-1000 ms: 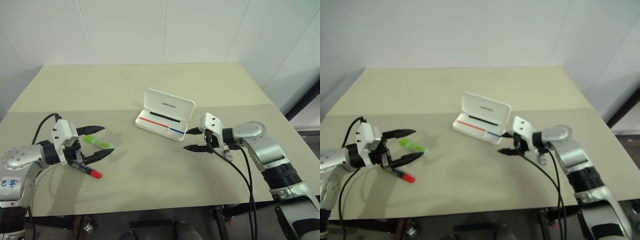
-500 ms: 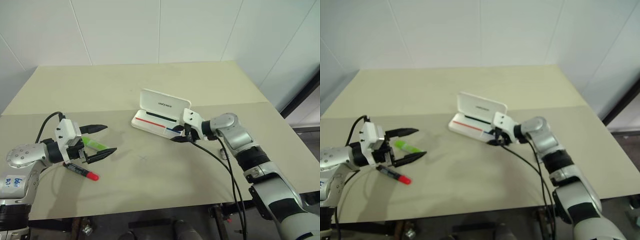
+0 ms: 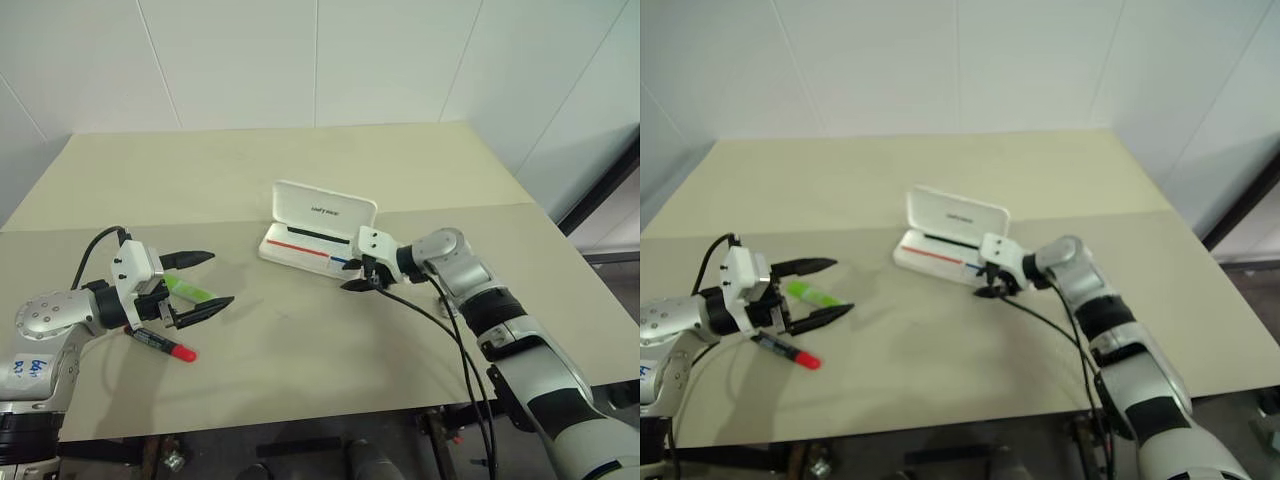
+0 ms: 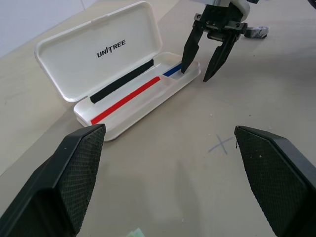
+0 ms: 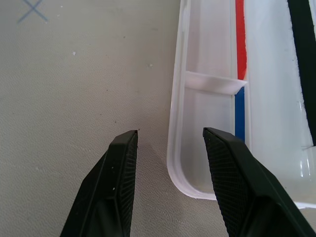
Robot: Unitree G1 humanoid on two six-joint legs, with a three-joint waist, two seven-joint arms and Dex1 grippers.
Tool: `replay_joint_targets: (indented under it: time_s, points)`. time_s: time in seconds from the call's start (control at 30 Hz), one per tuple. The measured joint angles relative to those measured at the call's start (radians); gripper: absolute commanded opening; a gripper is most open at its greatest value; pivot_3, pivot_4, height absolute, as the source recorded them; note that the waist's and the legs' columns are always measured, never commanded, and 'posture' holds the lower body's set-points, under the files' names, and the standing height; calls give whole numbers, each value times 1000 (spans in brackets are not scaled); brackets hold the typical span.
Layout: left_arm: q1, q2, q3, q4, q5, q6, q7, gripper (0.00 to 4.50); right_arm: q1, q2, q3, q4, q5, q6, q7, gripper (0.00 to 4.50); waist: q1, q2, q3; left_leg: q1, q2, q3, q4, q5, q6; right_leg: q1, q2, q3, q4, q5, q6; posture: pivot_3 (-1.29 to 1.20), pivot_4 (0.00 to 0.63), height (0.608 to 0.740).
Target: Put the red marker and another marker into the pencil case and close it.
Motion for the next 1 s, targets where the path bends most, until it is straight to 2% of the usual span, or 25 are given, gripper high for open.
replay_joint_targets:
  time_s: [0.03,0.13,0.27,0.3,0.73,1.0]
  points:
    - [1,0,0,0,0,0,1,4500,-6,3,2,16,-4,-9,-1,2200,-1,0,0,0,0,0,0,0,0,0,0,0,0,0,0,0,150,740]
    - [6,0,0,-2,1,0,5,4500,-22,15,3,56,-11,-30,-12,1625,-5,0,0,0,0,0,1,0,0,0,0,0,1,0,0,0,150,740]
    - [12,0,1,-5,1,0,12,4500,-38,35,5,86,-24,-50,-14,213,-8,0,0,0,0,0,0,0,0,0,0,0,1,0,0,0,150,740]
    - [13,0,3,-5,1,0,12,4500,-44,36,3,95,-24,-54,-13,28,-8,0,0,0,0,0,0,0,0,0,0,0,1,0,0,0,150,740]
    - [10,0,4,-4,2,-11,13,4500,-47,39,6,79,-33,-57,15,28,-10,0,0,1,0,-1,1,0,0,0,0,0,2,0,0,0,150,740]
    - [8,1,15,3,2,-33,0,4500,69,-48,7,-278,3,120,145,28,-9,0,0,0,0,-1,0,0,0,-1,0,0,2,0,0,0,150,740]
